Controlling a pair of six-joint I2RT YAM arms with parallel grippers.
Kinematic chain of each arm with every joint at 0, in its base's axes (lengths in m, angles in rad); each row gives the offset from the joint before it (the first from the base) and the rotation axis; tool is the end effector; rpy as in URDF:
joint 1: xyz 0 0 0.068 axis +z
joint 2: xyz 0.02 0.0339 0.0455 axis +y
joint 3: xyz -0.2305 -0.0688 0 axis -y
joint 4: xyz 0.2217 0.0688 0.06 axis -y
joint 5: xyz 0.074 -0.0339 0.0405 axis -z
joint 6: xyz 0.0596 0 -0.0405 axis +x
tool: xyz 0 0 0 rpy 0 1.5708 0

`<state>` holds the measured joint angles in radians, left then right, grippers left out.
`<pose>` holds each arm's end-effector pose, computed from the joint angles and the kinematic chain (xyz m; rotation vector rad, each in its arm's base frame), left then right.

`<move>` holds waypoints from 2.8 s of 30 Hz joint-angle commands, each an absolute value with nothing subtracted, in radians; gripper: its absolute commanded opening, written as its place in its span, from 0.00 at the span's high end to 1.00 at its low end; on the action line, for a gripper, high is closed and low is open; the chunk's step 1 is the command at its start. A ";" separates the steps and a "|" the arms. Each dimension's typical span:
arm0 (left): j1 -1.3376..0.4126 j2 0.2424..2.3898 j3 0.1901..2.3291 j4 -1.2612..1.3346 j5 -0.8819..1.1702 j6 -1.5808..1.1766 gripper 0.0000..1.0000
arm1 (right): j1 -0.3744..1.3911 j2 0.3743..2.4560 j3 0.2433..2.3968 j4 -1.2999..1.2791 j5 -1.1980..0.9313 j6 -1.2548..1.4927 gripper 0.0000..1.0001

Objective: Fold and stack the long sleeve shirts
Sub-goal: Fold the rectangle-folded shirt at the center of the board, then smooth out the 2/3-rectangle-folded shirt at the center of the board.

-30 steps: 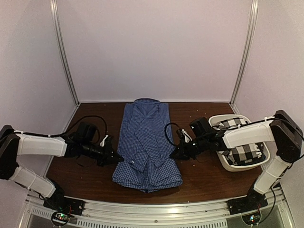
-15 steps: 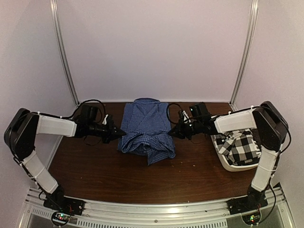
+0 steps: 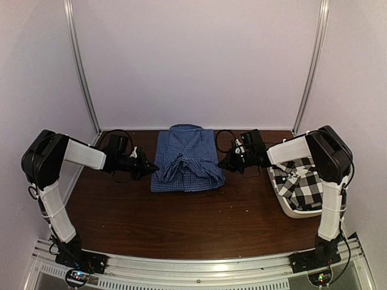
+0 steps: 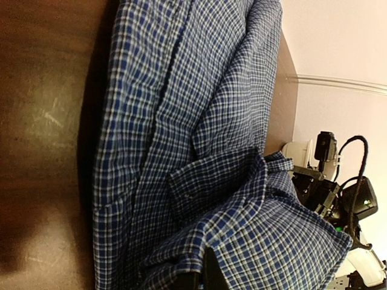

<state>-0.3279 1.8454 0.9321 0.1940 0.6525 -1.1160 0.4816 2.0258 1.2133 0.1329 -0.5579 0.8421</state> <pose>0.3261 -0.1492 0.1166 -0.6175 2.5039 -1.4112 0.3525 0.2198 0.1226 0.1099 2.4796 1.2775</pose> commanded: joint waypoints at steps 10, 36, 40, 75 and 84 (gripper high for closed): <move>-0.310 1.918 1.098 0.207 0.631 -1.011 0.61 | 0.457 2.059 1.368 0.043 -0.510 0.744 0.58; -0.307 1.969 1.280 -0.093 0.735 -0.724 0.26 | 0.711 1.791 1.229 -0.260 -0.137 0.331 0.18; -0.307 1.982 1.282 -0.123 0.702 -0.715 0.26 | 0.752 1.808 1.228 -0.272 -0.107 0.337 0.18; -0.307 2.021 1.355 -0.168 0.707 -0.591 0.23 | 0.552 2.272 1.847 -0.350 -0.160 0.513 0.88; -0.307 2.000 1.321 -0.144 0.714 -0.599 0.22 | 0.546 2.286 1.905 -0.357 -0.203 0.469 0.48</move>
<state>-0.3149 2.0109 1.3270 -0.2001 0.6926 -0.6079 0.5388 2.3219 1.8782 -0.3595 -0.1841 0.4946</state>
